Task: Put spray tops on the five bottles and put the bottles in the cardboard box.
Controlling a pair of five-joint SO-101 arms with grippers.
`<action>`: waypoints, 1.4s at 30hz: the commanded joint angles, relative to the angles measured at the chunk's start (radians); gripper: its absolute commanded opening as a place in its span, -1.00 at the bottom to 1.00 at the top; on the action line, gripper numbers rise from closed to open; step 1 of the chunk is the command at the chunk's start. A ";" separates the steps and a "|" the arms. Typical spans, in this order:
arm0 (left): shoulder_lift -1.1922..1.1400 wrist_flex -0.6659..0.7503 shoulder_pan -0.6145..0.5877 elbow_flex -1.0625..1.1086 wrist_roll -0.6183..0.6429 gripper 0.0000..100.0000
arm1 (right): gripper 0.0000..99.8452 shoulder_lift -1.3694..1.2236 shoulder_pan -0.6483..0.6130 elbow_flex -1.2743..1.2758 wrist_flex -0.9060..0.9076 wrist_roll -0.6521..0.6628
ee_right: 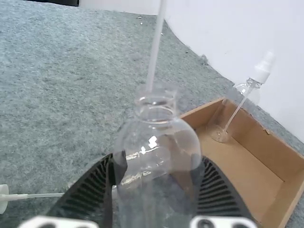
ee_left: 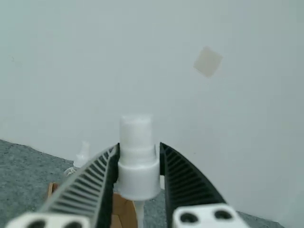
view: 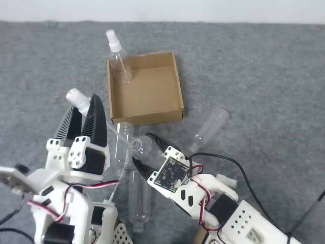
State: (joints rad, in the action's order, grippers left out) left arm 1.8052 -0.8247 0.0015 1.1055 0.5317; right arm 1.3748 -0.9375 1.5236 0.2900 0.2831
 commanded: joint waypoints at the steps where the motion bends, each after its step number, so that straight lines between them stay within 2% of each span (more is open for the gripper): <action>1: 0.020 -0.012 0.003 -0.007 -0.005 -0.97 | -0.82 0.016 -0.005 -0.015 -0.019 0.015; 36: 0.020 -0.110 0.003 -0.005 -0.046 -0.97 | -0.82 0.019 0.028 -0.023 -0.021 0.014; 42: 0.020 -0.112 0.103 0.018 -0.114 -0.97 | -0.82 0.019 0.030 -0.023 -0.021 0.014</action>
State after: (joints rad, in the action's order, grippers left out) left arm 1.8052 -0.9337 0.0430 1.1132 0.4657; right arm 1.3748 -0.9268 1.5236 0.2900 0.2831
